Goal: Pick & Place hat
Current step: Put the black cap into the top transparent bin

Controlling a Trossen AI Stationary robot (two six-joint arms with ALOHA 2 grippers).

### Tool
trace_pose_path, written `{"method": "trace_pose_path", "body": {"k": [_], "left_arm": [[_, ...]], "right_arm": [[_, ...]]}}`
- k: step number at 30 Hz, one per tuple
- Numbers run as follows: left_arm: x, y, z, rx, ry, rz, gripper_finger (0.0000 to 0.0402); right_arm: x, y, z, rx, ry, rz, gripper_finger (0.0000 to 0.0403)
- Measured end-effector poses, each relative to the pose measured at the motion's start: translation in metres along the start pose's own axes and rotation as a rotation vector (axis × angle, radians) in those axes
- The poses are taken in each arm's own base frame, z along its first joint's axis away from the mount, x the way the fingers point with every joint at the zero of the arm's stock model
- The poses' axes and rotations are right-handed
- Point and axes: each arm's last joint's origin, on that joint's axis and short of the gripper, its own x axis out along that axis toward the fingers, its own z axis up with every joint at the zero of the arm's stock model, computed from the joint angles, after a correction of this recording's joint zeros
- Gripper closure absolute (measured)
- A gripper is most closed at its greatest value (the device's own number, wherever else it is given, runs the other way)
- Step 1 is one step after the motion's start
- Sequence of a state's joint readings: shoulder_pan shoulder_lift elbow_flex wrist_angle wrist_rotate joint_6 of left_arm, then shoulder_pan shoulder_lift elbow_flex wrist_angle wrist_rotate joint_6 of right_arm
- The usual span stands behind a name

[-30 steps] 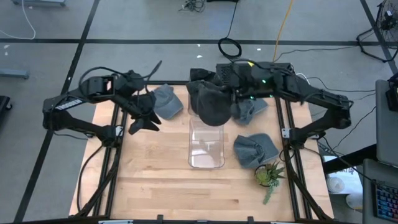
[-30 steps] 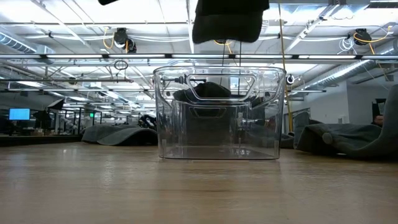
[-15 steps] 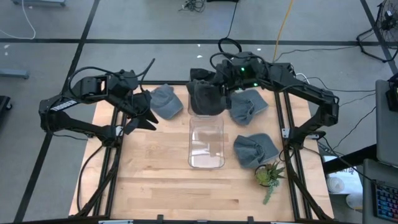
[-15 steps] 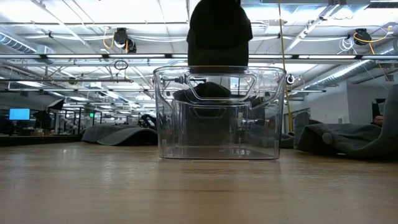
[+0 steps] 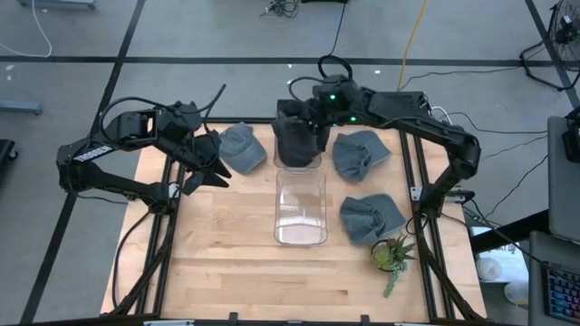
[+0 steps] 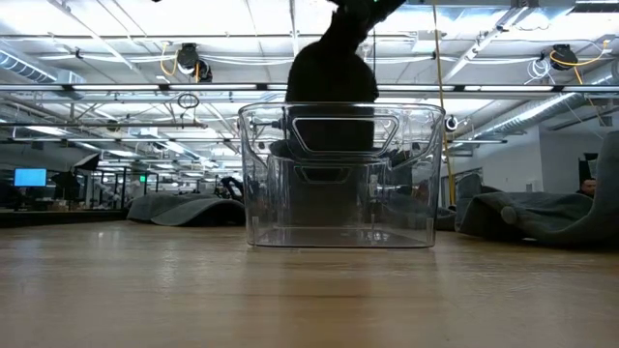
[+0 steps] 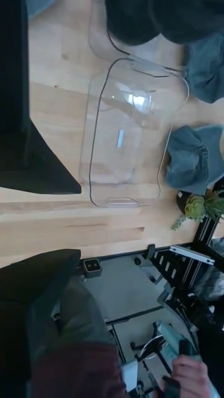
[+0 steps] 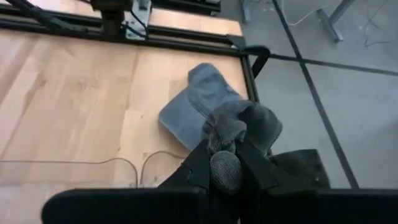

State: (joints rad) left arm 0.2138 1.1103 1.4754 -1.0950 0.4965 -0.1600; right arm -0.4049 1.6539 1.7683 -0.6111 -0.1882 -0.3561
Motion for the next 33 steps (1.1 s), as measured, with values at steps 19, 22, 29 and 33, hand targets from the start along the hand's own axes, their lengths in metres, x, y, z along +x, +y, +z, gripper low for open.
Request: {"method": "trace_pose_path", "body": {"k": [19, 22, 29, 33], "left_arm": [[0.000, 0.000, 0.000, -0.002, 0.000, 0.000, 0.0222], [0.000, 0.000, 0.000, 0.000, 0.000, 0.000, 0.0225], [0.000, 0.000, 0.000, 0.006, 0.003, 0.001, 0.0237], [0.000, 0.000, -0.001, 0.004, 0.007, 0.000, 0.0240]], "right_arm": [[0.057, -0.008, -0.034, 0.043, 0.134, 0.139, 0.0377], [0.065, -0.006, -0.045, 0.076, 0.154, 0.137, 0.0377], [0.081, 0.001, -0.077, 0.129, 0.198, 0.087, 0.0377], [0.084, 0.002, -0.079, 0.165, 0.210, 0.027, 0.0362]]}}
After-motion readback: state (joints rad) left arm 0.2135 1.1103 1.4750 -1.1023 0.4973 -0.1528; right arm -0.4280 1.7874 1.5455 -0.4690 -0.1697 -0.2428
